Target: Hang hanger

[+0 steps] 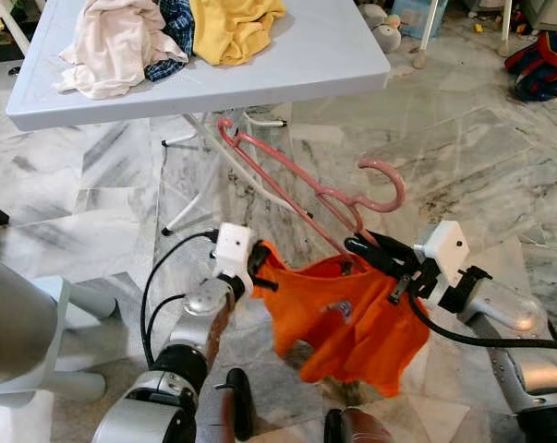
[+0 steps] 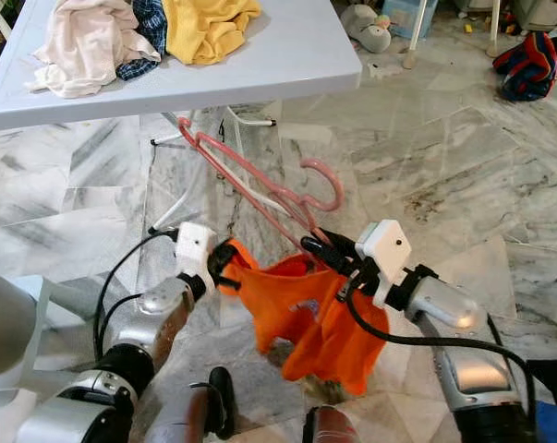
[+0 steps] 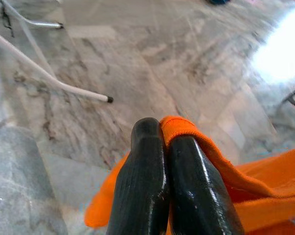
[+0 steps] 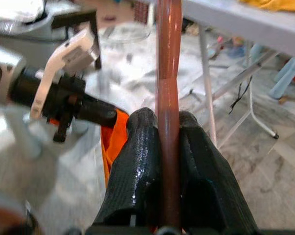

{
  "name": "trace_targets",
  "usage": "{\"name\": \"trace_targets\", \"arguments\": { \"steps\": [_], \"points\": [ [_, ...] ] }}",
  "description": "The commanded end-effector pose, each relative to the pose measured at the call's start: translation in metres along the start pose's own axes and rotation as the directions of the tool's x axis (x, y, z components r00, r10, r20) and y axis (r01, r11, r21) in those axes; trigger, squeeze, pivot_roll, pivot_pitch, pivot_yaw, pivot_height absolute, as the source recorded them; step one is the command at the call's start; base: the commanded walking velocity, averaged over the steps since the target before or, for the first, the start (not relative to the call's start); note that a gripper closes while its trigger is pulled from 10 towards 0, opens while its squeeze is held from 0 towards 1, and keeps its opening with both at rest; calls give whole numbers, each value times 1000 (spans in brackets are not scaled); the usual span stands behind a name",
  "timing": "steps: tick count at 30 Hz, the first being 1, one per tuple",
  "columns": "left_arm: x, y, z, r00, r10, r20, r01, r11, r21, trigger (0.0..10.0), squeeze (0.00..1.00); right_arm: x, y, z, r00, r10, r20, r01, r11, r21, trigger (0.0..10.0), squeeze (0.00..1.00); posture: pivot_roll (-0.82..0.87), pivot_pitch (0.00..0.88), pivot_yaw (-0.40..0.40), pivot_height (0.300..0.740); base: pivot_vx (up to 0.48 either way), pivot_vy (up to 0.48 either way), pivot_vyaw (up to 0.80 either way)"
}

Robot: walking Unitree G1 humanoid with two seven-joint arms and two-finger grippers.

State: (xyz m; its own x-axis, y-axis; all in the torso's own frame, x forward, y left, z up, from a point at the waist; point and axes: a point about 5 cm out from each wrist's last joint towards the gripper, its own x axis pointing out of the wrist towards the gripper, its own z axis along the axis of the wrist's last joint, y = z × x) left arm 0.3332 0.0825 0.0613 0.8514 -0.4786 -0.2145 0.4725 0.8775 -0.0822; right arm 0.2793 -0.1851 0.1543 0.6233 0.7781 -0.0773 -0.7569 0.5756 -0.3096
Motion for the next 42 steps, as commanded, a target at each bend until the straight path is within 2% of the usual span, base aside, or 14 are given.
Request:
{"name": "trace_targets", "arguments": {
  "steps": [1,2,7,11,15,17,22,25,26,27,28,34,38,42],
  "points": [
    [-2,-3,-7,1000,-13,-27,14,1000,19,10000,0,-2,5,1,998,59,-24,-60,997,-44,10000,0,-78,224,-17,740,0,0,0],
    [-3,-4,-9,999,-20,-36,22,999,48,10000,0,-5,6,-2,993,93,-70,-98,992,-79,10000,0,-79,228,-22,740,0,0,0],
    [-5,-6,-13,998,-46,-52,49,996,73,10000,0,-9,3,-6,975,148,-166,-174,973,-151,10000,0,-87,234,-32,740,0,0,0],
    [-9,-9,-19,994,-85,-72,95,986,138,10000,0,-3,-7,-11,945,152,-290,-238,927,-289,10000,0,-89,238,-36,740,0,0,0],
    [-10,-8,-21,994,-77,-81,91,979,185,10000,0,5,-12,-13,935,137,-326,-255,901,-351,10000,0,-86,240,-37,740,0,0,0],
    [-9,-10,-20,993,-90,-80,105,973,205,10000,0,14,-15,-13,924,141,-355,-285,872,-398,10000,0,-85,242,-36,740,0,0,0],
    [-9,-13,-21,989,-115,-91,134,962,237,10000,0,23,-26,-13,915,98,-392,-285,844,-454,10000,0,-85,243,-35,740,0,0,0],
    [-10,-15,-21,987,-134,-93,153,956,249,10000,0,26,-27,-14,911,100,-400,-296,834,-465,10000,0,-81,244,-33,740,0,0,0],
    [-10,-15,-21,986,-139,-89,158,953,259,10000,427,27,-28,-14,910,94,-403,-293,834,-468,10000,0,-81,244,-33,740,0,0,0],
    [-11,-15,-21,986,-143,-87,161,950,268,10000,427,29,-29,-15,910,90,-404,-292,830,-474,10000,0,-78,244,-31,740,0,0,0],
    [-12,-14,-20,987,-140,-75,156,947,283,10000,1000,31,-30,-16,909,88,-407,-297,822,-486,10000,0,-77,244,-31,740,0,0,0],
    [-15,-16,-17,986,-162,-27,160,918,362,10000,1000,32,-32,-19,908,85,-409,-301,812,-500,10000,0,-78,243,-31,740,0,0,0],
    [-17,-24,-9,968,-243,59,216,931,295,10000,1000,32,-32,-23,909,81,-408,-299,810,-505,10000,0,-79,247,-33,740,0,0,0],
    [-15,-20,1,972,-197,132,169,967,193,10000,1000,32,-31,-26,908,84,-410,-302,809,-505,10000,0,-80,248,-31,740,0,0,0]
  ]
}}
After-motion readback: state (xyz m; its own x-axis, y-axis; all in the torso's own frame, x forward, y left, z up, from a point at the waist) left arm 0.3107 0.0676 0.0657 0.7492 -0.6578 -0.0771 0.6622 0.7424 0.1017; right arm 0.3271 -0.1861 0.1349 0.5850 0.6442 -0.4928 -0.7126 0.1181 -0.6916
